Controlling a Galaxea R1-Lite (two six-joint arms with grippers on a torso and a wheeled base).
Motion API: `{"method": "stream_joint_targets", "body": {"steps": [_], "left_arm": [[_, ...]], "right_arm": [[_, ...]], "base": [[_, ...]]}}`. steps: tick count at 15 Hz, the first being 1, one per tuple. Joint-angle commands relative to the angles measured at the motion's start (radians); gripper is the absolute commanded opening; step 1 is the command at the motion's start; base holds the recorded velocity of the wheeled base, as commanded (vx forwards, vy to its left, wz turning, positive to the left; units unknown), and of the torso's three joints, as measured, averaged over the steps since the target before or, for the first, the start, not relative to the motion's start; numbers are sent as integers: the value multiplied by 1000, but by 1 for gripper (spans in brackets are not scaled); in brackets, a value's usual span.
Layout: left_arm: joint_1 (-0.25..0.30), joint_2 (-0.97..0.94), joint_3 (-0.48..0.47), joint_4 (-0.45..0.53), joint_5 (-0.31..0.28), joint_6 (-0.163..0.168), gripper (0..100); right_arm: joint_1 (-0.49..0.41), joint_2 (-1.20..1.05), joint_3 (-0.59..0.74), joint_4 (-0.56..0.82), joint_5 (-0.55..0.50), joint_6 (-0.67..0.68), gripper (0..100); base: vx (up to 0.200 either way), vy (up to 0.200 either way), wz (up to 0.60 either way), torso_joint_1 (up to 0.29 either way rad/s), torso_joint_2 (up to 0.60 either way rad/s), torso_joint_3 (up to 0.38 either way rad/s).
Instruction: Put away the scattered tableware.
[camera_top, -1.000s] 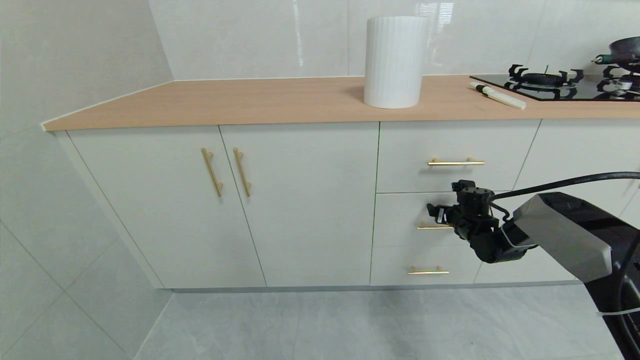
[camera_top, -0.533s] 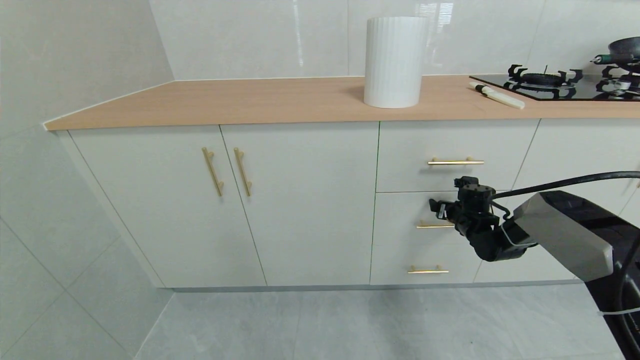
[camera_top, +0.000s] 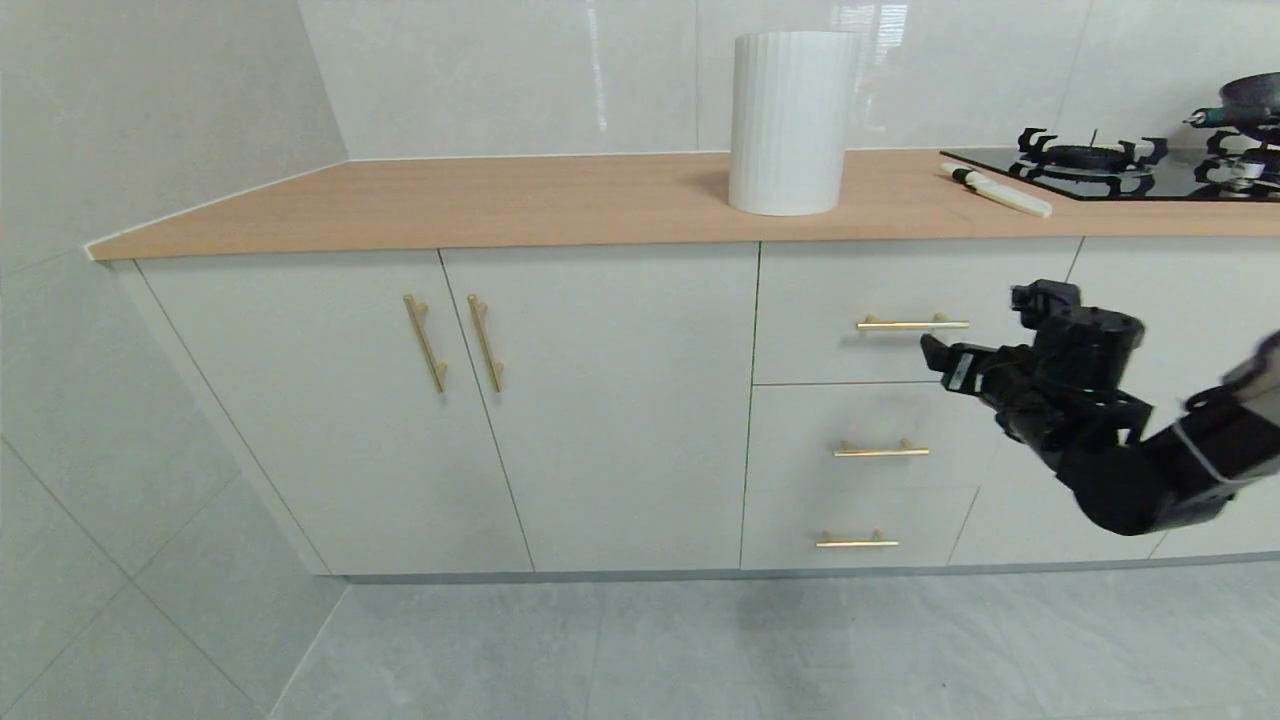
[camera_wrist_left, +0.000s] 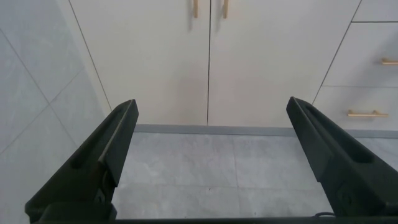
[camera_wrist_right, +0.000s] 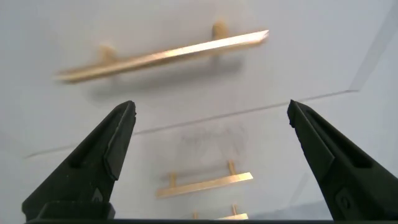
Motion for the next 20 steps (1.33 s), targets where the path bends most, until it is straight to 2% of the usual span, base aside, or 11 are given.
{"method": "stream_joint_targets", "body": {"steps": [1, 6, 9, 11, 13, 15, 16, 17, 20], "left_arm": [[0, 0, 0, 0, 1, -1, 100], [0, 0, 0, 0, 1, -1, 100], [0, 0, 0, 0, 1, -1, 100], [0, 0, 0, 0, 1, -1, 100], [0, 0, 0, 0, 1, -1, 100], [0, 0, 0, 0, 1, -1, 100], [0, 0, 0, 0, 1, -1, 100], [0, 0, 0, 0, 1, -1, 100], [0, 0, 0, 0, 1, -1, 100]], "right_arm": [[3, -491, 381, -32, -2, -78, 100], [3, -973, 753, -18, 5, -170, 100], [3, -1215, 893, 131, 7, -170, 100], [3, -1441, 910, 365, 7, -194, 100], [0, -1728, 893, 704, -14, -299, 100], [-12, -1959, 795, 1073, -65, -335, 100], [-12, -1959, 766, 1145, -71, -325, 100], [-12, -1959, 764, 1137, -80, -302, 100], [-12, -1958, 770, 1136, -206, -300, 100]], "base": [[0, 0, 0, 0, 0, 0], [0, 0, 0, 0, 0, 0], [0, 0, 0, 0, 0, 0], [0, 0, 0, 0, 0, 0], [0, 0, 0, 0, 0, 0], [0, 0, 0, 0, 0, 0], [0, 0, 0, 0, 0, 0], [0, 0, 0, 0, 0, 0], [0, 0, 0, 0, 0, 0]]}}
